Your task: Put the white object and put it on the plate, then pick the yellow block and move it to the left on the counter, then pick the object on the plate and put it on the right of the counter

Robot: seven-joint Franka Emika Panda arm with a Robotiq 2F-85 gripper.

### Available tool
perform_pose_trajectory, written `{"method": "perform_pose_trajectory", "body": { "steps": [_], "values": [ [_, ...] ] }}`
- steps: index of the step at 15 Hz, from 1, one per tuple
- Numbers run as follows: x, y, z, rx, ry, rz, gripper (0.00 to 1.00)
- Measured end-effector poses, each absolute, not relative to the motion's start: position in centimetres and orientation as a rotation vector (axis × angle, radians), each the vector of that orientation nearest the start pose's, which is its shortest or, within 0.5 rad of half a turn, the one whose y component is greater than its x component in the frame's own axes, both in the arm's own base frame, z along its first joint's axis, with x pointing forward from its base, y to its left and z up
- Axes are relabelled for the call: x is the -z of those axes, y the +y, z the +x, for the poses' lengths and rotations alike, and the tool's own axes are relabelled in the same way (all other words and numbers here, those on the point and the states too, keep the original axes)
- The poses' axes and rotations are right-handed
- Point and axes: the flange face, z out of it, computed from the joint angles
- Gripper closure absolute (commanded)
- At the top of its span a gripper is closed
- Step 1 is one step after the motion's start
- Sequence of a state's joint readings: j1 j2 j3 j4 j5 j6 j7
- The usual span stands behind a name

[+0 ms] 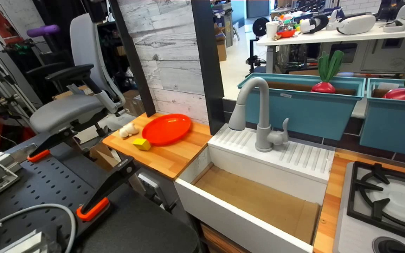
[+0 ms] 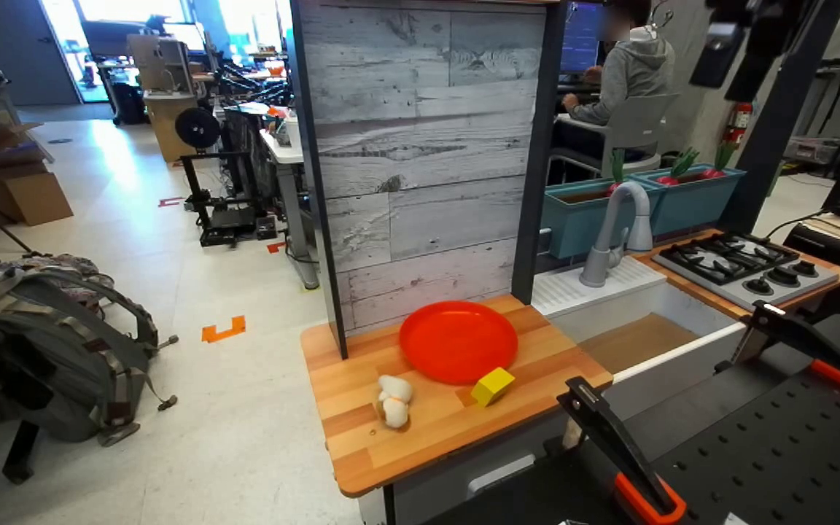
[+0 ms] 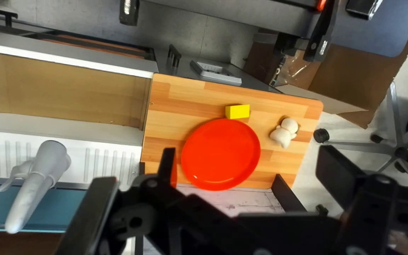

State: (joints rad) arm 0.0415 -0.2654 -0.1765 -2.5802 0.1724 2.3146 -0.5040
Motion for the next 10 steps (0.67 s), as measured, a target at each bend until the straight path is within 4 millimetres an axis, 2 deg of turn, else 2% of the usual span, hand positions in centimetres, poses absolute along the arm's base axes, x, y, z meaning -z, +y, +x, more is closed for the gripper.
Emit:
{"method": "perform_pose_trajectory", "body": {
  "steps": [6, 10],
  "values": [
    [-26.9, 2.2, 43.6, 0.037, -0.393, -2.928, 0.0],
    [-21.0, 7.7, 44.2, -0.004, -0.394, -2.854, 0.0]
  ]
}}
